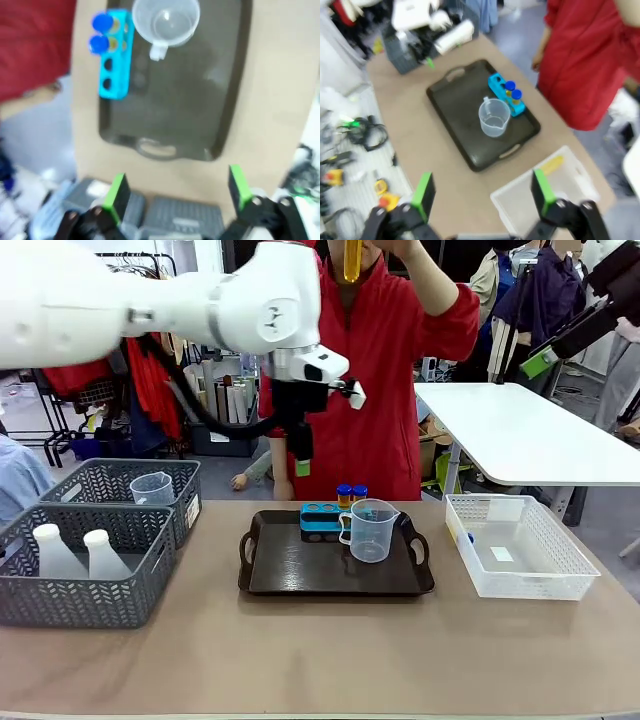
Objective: Prepare the laboratory tools.
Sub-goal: Pick up one Small flask and place it on the Handle tray.
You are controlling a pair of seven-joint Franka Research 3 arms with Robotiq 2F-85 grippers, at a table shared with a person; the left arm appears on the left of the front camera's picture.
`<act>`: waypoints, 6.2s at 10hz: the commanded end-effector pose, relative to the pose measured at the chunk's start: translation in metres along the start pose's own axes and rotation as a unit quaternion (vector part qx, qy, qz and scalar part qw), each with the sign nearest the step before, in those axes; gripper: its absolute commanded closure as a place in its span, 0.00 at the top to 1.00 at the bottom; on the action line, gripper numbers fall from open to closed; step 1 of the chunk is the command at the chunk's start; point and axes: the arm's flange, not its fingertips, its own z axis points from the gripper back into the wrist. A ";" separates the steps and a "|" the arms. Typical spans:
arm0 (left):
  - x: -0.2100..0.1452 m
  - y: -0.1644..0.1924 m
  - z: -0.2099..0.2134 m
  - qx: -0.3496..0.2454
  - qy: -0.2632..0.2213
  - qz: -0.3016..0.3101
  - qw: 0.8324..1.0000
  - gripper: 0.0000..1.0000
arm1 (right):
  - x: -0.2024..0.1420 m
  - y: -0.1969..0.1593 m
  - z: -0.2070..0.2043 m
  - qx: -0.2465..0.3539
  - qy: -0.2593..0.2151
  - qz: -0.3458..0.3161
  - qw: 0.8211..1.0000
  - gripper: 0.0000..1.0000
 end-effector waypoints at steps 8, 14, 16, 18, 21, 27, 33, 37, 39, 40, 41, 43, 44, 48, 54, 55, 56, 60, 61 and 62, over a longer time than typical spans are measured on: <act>-0.118 -0.048 0.004 0.050 -0.040 0.107 0.992 1.00 | 0.001 0.000 0.001 0.002 -0.003 0.000 1.000 1.00; -0.143 -0.074 0.015 0.061 -0.024 0.161 0.985 1.00 | 0.001 0.000 0.001 0.002 -0.003 0.000 1.000 1.00; -0.185 -0.090 0.022 0.077 -0.033 0.245 0.966 1.00 | 0.001 0.000 0.001 0.002 -0.003 0.000 1.000 1.00; -0.231 -0.095 0.035 0.092 -0.037 0.308 0.946 1.00 | 0.001 0.000 0.001 0.002 -0.003 0.000 1.000 1.00; -0.291 -0.065 0.031 0.071 -0.032 0.360 0.930 1.00 | 0.001 0.000 0.001 0.002 -0.003 0.000 1.000 1.00; -0.344 -0.032 0.020 0.052 -0.021 0.419 0.906 1.00 | 0.001 0.000 0.001 0.002 -0.003 0.000 1.000 1.00; -0.357 -0.014 0.019 0.025 -0.018 0.439 0.898 1.00 | 0.001 0.000 0.001 0.002 -0.003 0.000 1.000 1.00; -0.432 0.035 -0.014 0.001 -0.046 0.511 0.858 1.00 | 0.001 0.000 0.001 0.002 -0.003 0.000 1.000 1.00; -0.449 0.049 -0.030 -0.005 -0.042 0.517 0.855 1.00 | 0.001 0.000 0.001 0.002 -0.003 0.000 1.000 1.00; -0.451 0.062 -0.037 0.008 -0.035 0.516 0.856 1.00 | 0.001 0.000 0.001 0.002 -0.003 0.000 1.000 1.00; -0.452 0.072 -0.042 0.004 -0.030 0.521 0.853 1.00 | 0.001 0.000 0.001 0.002 -0.003 0.000 1.000 1.00; -0.451 0.092 -0.058 0.007 -0.015 0.520 0.854 1.00 | 0.001 0.000 0.001 0.002 -0.003 0.000 1.000 1.00; -0.453 0.097 -0.064 0.010 -0.006 0.524 0.851 1.00 | 0.001 0.000 0.001 0.002 -0.003 0.000 1.000 1.00; -0.461 0.102 -0.084 -0.006 -0.003 0.555 0.832 1.00 | 0.001 0.000 0.001 0.002 -0.003 0.000 1.000 1.00; -0.463 0.088 -0.102 -0.014 0.012 0.583 0.812 1.00 | 0.001 0.000 0.001 0.002 -0.003 0.000 1.000 1.00; -0.462 0.086 -0.106 -0.014 0.016 0.587 0.809 1.00 | 0.001 0.000 0.001 0.002 -0.003 0.000 1.000 1.00; -0.463 0.083 -0.108 -0.016 0.016 0.589 0.808 1.00 | 0.001 0.000 0.001 0.002 -0.003 0.000 1.000 1.00; -0.466 0.075 -0.116 -0.026 0.017 0.593 0.804 1.00 | 0.001 0.000 0.001 0.002 -0.003 0.000 1.000 1.00; -0.468 0.072 -0.117 -0.028 0.018 0.594 0.804 1.00 | 0.001 0.000 0.001 0.002 -0.003 0.000 1.000 1.00; -0.468 0.069 -0.118 -0.027 0.019 0.596 0.802 1.00 | 0.001 0.000 0.001 0.002 -0.003 0.000 1.000 1.00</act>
